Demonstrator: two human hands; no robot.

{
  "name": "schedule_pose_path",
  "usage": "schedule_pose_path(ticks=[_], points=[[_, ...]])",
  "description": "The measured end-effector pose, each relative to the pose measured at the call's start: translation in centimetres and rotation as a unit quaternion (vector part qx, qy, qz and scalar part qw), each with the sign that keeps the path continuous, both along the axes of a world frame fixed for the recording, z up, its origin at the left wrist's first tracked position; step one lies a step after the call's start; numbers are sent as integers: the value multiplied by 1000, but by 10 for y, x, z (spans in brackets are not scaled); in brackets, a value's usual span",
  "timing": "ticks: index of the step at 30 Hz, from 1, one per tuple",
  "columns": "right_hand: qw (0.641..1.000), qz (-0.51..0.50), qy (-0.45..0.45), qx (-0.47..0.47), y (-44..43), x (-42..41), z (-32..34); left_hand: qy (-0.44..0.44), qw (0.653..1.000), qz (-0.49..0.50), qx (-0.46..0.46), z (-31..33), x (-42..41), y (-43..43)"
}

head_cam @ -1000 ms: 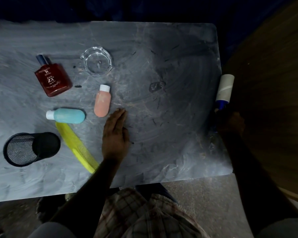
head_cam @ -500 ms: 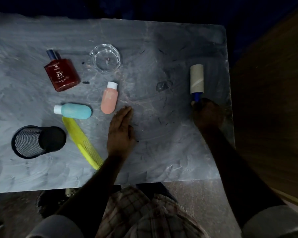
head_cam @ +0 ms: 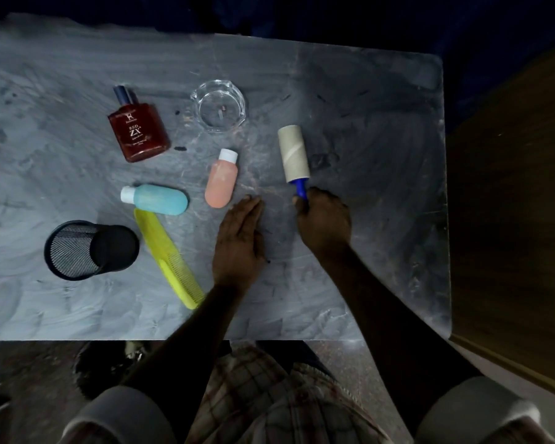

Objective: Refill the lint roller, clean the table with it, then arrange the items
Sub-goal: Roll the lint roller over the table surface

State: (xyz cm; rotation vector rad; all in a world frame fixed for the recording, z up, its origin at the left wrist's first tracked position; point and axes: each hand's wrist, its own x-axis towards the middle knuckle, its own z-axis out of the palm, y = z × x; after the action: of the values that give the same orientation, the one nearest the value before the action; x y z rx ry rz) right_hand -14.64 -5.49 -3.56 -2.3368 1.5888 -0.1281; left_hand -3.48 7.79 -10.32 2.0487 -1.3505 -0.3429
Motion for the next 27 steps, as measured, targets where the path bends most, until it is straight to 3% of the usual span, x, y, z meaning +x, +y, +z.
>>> schedule_pose_path(ticks=[12,27], points=[[999,-9,-35,28,4,9,-7,13,1000,4,16,6,0,0],[971,-225,-28,79,-58,-101,6,36,999,12,28,10,-4,0]])
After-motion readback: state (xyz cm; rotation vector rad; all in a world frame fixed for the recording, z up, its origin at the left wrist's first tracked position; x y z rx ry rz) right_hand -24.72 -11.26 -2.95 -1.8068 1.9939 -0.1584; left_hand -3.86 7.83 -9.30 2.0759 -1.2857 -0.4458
